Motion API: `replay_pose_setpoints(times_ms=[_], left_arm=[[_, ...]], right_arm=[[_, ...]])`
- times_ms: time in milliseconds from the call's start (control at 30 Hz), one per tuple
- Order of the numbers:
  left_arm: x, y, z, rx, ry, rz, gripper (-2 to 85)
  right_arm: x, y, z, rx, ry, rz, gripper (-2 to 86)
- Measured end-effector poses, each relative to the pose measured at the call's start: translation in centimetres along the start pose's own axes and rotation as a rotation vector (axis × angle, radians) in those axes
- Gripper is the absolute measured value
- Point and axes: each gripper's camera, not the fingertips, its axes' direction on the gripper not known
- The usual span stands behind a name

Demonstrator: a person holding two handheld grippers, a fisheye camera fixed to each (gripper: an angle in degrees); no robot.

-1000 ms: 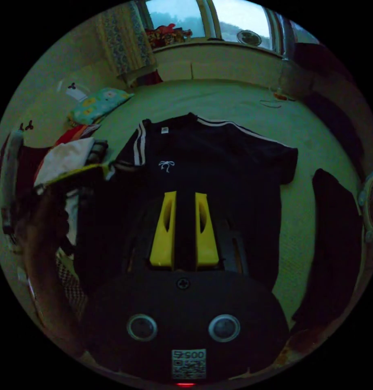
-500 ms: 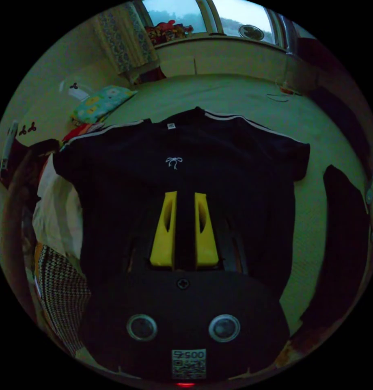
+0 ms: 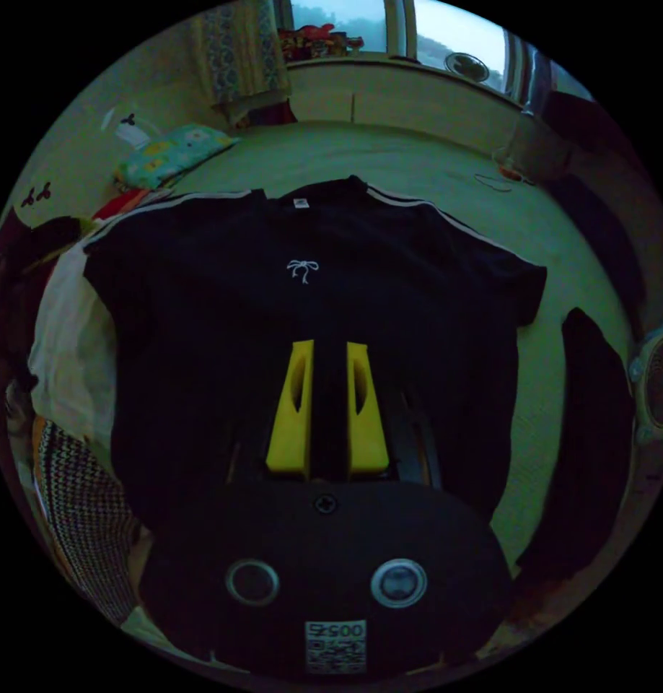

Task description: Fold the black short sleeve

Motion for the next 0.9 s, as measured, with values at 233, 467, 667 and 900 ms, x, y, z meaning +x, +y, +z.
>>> replay_pose_setpoints(times_ms=[233, 467, 667, 900], left_arm=[[-0.1, 3.5, 0.8, -0.097, -0.083, 0.022, 6.0], [-4.5, 8.3, -2.9, -0.092, -0.3, -0.078, 1.4], [-6.2, 14.8, -6.1, -0.129, -0.248, -0.047, 4.1], [-4.0, 23.7, -8.9, -0.15, -0.119, 0.068, 5.2]], right_arm=[[-1.2, 3.4, -1.0, -0.01, 0.063, -0.025, 7.6], [-1.6, 7.4, -3.0, 0.021, 0.091, -0.029, 7.6], [-1.2, 10.8, -7.3, 0.066, 0.144, -0.076, 7.3], [2.4, 18.6, -16.0, 0.089, 0.156, -0.086, 7.5]])
